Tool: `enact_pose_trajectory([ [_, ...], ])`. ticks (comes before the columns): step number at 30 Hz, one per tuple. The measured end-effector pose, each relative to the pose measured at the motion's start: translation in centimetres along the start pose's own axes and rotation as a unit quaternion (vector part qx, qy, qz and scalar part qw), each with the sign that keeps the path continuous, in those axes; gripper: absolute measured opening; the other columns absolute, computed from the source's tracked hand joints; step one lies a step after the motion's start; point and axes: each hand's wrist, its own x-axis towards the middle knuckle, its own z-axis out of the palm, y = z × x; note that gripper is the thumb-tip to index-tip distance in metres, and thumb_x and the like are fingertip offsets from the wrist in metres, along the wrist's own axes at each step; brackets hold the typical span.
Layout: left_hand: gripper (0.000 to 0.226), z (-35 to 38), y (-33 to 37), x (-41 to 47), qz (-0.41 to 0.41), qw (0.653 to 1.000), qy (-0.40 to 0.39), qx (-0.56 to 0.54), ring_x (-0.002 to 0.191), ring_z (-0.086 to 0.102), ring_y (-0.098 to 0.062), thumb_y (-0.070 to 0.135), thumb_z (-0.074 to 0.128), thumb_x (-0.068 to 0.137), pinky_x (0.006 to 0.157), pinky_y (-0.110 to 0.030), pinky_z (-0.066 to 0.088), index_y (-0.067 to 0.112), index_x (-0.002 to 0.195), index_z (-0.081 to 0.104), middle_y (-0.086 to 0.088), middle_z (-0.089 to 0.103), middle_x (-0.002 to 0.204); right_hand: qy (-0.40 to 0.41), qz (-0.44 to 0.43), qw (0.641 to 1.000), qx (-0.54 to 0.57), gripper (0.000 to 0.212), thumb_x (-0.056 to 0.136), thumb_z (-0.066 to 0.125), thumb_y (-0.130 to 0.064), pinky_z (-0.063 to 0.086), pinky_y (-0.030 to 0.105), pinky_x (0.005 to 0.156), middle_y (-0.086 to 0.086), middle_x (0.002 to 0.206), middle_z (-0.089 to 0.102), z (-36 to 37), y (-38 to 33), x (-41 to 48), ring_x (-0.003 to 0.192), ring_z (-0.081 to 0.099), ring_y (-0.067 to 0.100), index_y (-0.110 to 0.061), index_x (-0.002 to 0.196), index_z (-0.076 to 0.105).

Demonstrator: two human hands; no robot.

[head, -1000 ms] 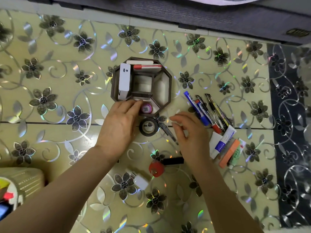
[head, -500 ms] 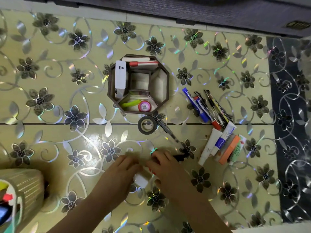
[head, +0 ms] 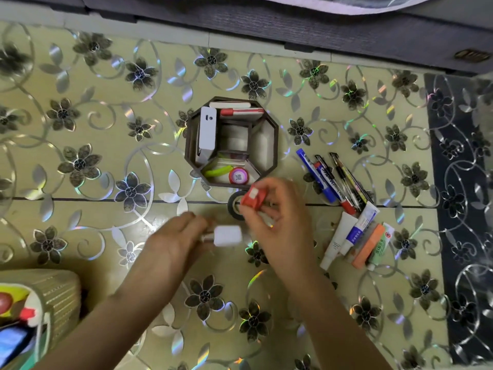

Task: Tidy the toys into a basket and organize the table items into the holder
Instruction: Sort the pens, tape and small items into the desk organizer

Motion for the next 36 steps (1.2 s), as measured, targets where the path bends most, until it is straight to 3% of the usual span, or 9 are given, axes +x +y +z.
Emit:
enact_pose_trajectory([
  [4, 0.019, -4.0, 1.3, 2.7, -0.019, 0.993, 0.118, 0.007, 0.080, 0.062, -0.014, 0.032, 0.065, 0.086, 0.070, -0.024, 0.043, 0.023, 0.103, 0.063, 0.005, 0.058, 0.093, 0.051, 0.027, 0.998, 0.014, 0.029, 0.083, 0.073, -0.027, 0.051, 0.017, 0.079, -0.011, 0.106, 0.062, 0.4, -1.6, 2.6, 0.094, 0.061, 0.002, -0.029, 0.107, 0.057],
  [6, 0.018, -5.0, 1.7, 4.2, -0.016, 0.989, 0.147, 0.003, 0.081, 0.063, -0.017, 0.029, 0.064, 0.088, 0.071, -0.033, 0.048, 0.022, 0.104, 0.064, 0.002, 0.056, 0.093, 0.069, 0.037, 0.997, 0.011, 0.023, 0.082, 0.072, -0.029, 0.052, 0.022, 0.077, -0.013, 0.098, 0.064, 1.1, -1.4, 3.4, 0.092, 0.061, 0.004, -0.033, 0.099, 0.057],
  [10, 0.019, -4.8, 1.7, 6.0, -0.013, 0.986, 0.164, 0.004, 0.083, 0.064, -0.020, 0.023, 0.065, 0.087, 0.072, -0.037, 0.052, 0.019, 0.105, 0.065, 0.000, 0.055, 0.094, 0.097, 0.020, 0.993, -0.066, 0.020, 0.078, 0.073, -0.036, 0.051, 0.043, 0.071, -0.011, 0.086, 0.063, 2.9, 0.1, 4.2, 0.086, 0.060, 0.020, -0.029, 0.088, 0.057],
  [15, 0.016, -3.9, 1.6, 6.8, -0.009, 0.988, 0.149, 0.024, 0.083, 0.060, -0.018, 0.022, 0.064, 0.087, 0.070, -0.031, 0.049, 0.020, 0.102, 0.065, 0.001, 0.057, 0.093, 0.092, -0.035, 0.987, -0.128, 0.006, 0.082, 0.068, -0.017, 0.051, 0.044, 0.072, 0.001, 0.096, 0.055, 3.7, 2.1, 4.5, 0.085, 0.056, 0.025, -0.014, 0.086, 0.065],
  [20, 0.022, -2.5, 1.1, 8.2, -0.041, 0.990, 0.115, 0.064, 0.085, 0.060, -0.027, 0.020, 0.066, 0.084, 0.069, -0.031, 0.046, 0.013, 0.105, 0.067, -0.007, 0.059, 0.095, 0.062, -0.041, 0.984, -0.161, 0.016, 0.083, 0.062, -0.001, 0.049, 0.028, 0.080, 0.001, 0.103, 0.056, 3.0, 2.2, 4.5, 0.090, 0.057, 0.018, -0.012, 0.090, 0.071],
  [23, 0.036, -1.9, 1.4, 8.4, -0.042, 0.990, 0.112, 0.068, 0.090, 0.060, -0.029, 0.016, 0.069, 0.081, 0.074, -0.031, 0.046, 0.011, 0.116, 0.063, -0.008, 0.059, 0.103, 0.010, -0.043, 0.989, -0.143, 0.023, 0.084, 0.059, 0.002, 0.047, 0.017, 0.079, -0.003, 0.107, 0.059, 1.5, 2.2, 4.7, 0.090, 0.059, 0.010, -0.014, 0.094, 0.072],
  [27, 0.034, -0.8, 1.4, 7.1, -0.035, 0.989, 0.137, 0.052, 0.100, 0.056, -0.026, 0.014, 0.063, 0.086, 0.084, -0.023, 0.039, 0.015, 0.120, 0.060, -0.005, 0.059, 0.113, -0.025, -0.017, 0.997, -0.074, 0.028, 0.085, 0.058, 0.005, 0.048, 0.012, 0.077, -0.008, 0.101, 0.067, -1.7, 2.6, 4.1, 0.089, 0.062, 0.003, -0.016, 0.099, 0.071],
  [33, 0.023, -0.3, 0.6, 7.3, -0.041, 0.985, 0.161, 0.050, 0.095, 0.061, -0.024, 0.022, 0.055, 0.092, 0.083, -0.021, 0.040, 0.016, 0.111, 0.068, -0.003, 0.066, 0.108, -0.031, 0.031, 0.995, -0.094, 0.027, 0.088, 0.062, 0.000, 0.051, 0.014, 0.076, -0.005, 0.094, 0.071, -5.8, 5.0, 1.6, 0.086, 0.066, 0.004, -0.021, 0.102, 0.070],
  [36, 0.022, -0.2, 1.0, 9.1, -0.045, 0.984, 0.162, 0.062, 0.092, 0.061, -0.027, 0.024, 0.055, 0.092, 0.080, -0.030, 0.043, 0.016, 0.108, 0.067, -0.004, 0.069, 0.100, -0.076, 0.037, 0.988, -0.128, 0.026, 0.085, 0.063, 0.001, 0.051, 0.015, 0.072, -0.008, 0.087, 0.069, -6.2, 6.3, 0.2, 0.079, 0.064, 0.006, -0.020, 0.100, 0.070],
])
